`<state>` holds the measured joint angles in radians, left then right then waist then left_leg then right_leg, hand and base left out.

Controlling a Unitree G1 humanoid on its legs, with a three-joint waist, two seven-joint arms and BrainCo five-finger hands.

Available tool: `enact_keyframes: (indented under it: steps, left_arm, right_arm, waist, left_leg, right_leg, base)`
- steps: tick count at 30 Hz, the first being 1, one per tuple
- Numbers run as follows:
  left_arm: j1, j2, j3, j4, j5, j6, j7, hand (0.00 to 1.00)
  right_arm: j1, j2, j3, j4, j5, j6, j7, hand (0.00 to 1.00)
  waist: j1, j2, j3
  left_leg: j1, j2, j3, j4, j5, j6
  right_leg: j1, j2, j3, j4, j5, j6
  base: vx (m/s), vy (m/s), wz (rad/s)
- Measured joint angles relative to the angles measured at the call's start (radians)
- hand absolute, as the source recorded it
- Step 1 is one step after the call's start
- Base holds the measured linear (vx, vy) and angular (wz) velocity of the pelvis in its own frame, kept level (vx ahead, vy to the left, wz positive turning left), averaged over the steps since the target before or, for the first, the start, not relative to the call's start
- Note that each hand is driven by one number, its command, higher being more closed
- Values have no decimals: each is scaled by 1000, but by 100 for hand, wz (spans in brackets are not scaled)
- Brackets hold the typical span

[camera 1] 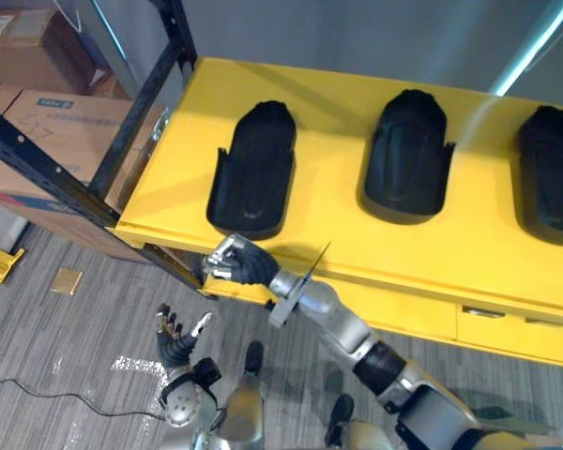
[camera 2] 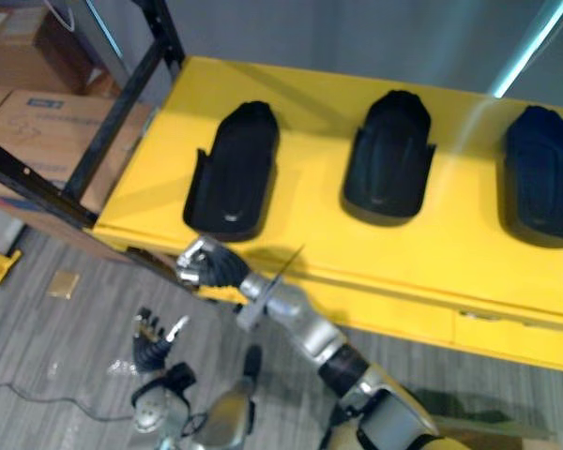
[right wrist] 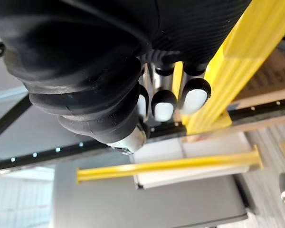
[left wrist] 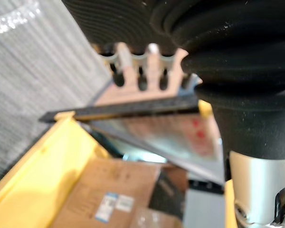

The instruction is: Walk over and take plastic housings, then place them on the shelf

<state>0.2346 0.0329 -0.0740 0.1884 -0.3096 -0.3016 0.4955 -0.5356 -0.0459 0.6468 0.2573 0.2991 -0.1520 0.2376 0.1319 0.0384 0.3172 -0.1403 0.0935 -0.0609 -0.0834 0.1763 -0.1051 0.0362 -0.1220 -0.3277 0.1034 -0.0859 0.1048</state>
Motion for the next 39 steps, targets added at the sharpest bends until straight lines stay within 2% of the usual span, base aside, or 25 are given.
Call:
enact_keyframes:
  steps: [9,14,20,27,34,39]
  left_arm:
    - [1,-1,-18,15,-6,0,-3,0]
    - [1,-1,-17,23,-8,0,-3,0]
    - [1,-1,-17,25,-37,-1,-3,0]
    - [-1,-1,-17,25,-44,-1,-4,0]
    - [-1,-2,-19,24,-46,-2,-9,0]
    - [-2,-2,-24,24,-47,-2,-9,0]
  right_arm:
    - [-46,1,-32,87,-41,-5,-52,100]
    - [-77,4,-48,147,-60,-19,-72,100]
    - [-125,10,-61,188,-66,-36,-104,100]
    - [-166,9,-108,230,-79,-68,-152,100]
    - [-220,9,-115,267,-89,-70,-218,100]
    - [-239,9,-115,270,-84,-70,-217,100]
  waist:
    - [9,31,17]
    - [20,38,21]
    - [20,53,34]
    - [20,58,58]
    - [22,80,71]
    - [21,84,75]
  left_leg:
    - [1,2,-7,0,1,-2]
    - [1,0,-10,0,2,-3]
    - [1,-4,-13,0,3,-4]
    - [0,-12,-16,0,3,-4]
    - [-1,-14,-18,0,3,-4]
    - [-1,-16,-21,0,3,-4]
  right_leg:
    - [-3,-2,-4,19,-12,-1]
    - [-18,-13,-7,57,-35,-2]
    - [-28,-23,-15,87,-52,0]
    - [-37,-35,-18,113,-66,2]
    - [-38,-37,-21,119,-72,2]
    - [-46,-43,-23,140,-85,1]
  base:
    - [-1,-5,1]
    - [1,0,1]
    - [0,-6,1]
    - [4,-7,1]
    - [0,0,0]
    - [-1,-6,1]
